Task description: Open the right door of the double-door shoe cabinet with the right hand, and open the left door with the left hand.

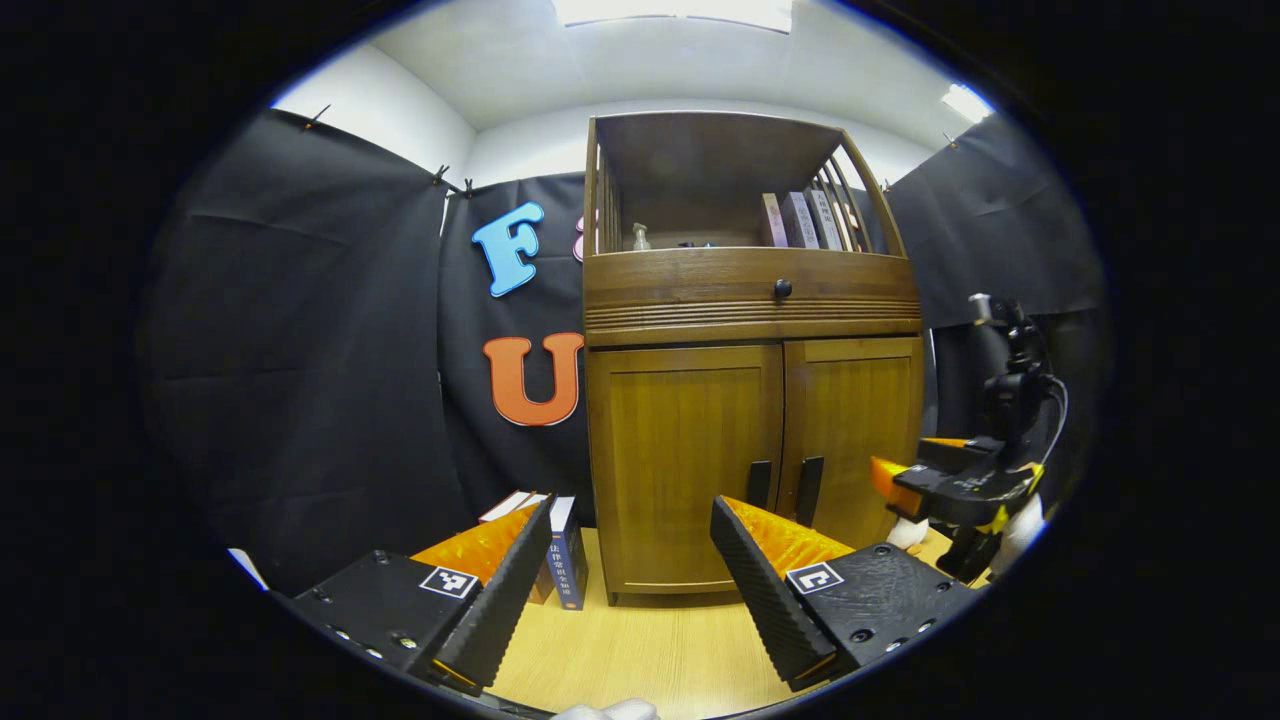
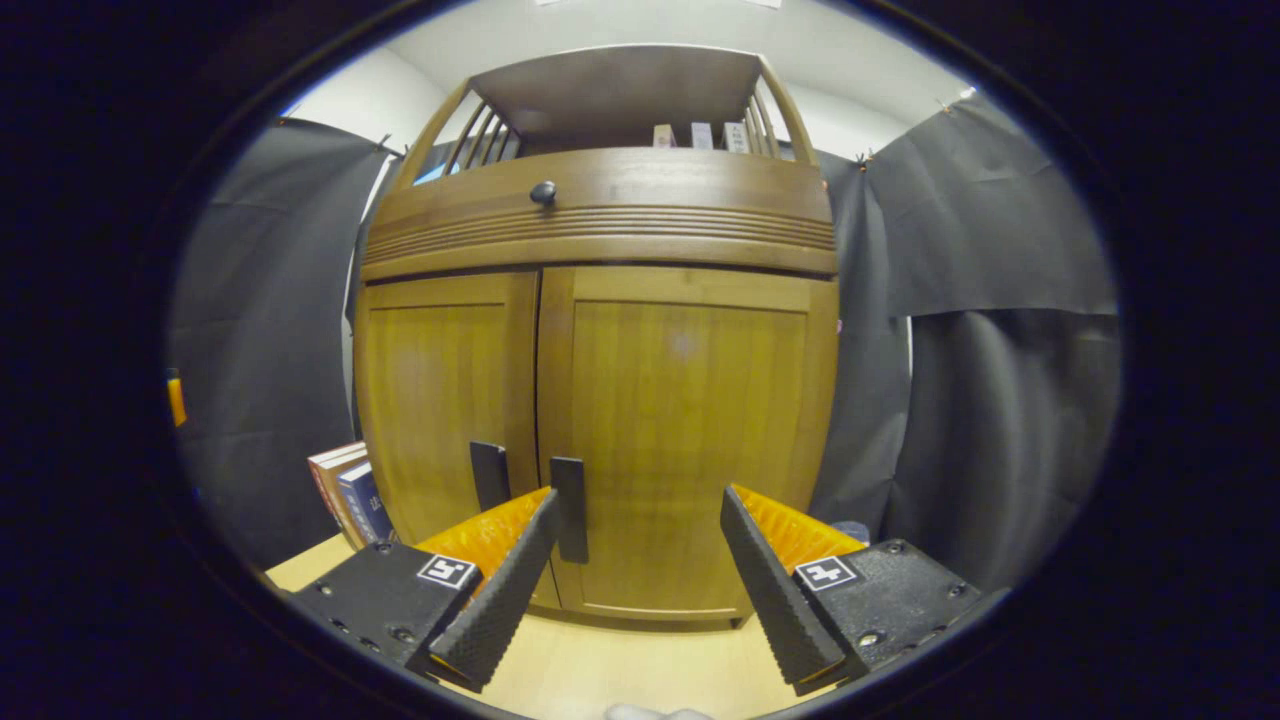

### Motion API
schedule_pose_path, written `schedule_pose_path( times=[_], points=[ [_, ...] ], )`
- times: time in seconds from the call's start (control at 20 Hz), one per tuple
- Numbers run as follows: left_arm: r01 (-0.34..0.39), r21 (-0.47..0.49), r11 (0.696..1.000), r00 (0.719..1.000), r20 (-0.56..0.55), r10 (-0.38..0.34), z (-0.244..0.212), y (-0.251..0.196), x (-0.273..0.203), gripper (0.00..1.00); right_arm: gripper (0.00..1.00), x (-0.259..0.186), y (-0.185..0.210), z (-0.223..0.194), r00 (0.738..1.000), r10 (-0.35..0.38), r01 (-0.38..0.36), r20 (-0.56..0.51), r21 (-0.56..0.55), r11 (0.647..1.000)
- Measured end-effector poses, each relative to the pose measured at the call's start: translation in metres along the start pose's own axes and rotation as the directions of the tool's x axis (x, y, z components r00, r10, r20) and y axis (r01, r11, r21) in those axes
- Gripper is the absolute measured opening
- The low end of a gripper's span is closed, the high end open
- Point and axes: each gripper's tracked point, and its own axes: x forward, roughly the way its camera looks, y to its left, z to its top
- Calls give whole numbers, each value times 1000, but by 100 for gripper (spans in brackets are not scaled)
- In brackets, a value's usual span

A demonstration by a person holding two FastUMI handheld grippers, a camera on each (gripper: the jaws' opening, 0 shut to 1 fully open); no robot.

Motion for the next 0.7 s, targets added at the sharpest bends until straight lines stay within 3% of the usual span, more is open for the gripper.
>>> schedule_pose_path(
  times=[0.2, 0.25, 0.4, 0.55, 0.7],
  points=[
    [-35, 4, 999, 999, -15, 35, -2, 6, -13, 96, 100, 52, 24, -15, 999, 27, -28, -29, -26, 999],
    [-48, 9, 999, 999, -24, 49, -4, 9, -16, 100, 100, 66, 29, -18, 999, 28, -29, -33, -37, 999],
    [-83, 18, 996, 995, -51, 83, -12, 16, -23, 96, 99, 99, 38, -31, 999, 14, -17, -43, -67, 998],
    [-113, 22, 993, 991, -69, 114, -17, 22, -29, 96, 94, 120, 49, -40, 997, 24, -29, -66, -77, 997],
    [-129, 17, 991, 989, -75, 130, -18, 25, -32, 96, 86, 130, 50, -40, 999, -15, 11, -52, -82, 997]
  ],
)
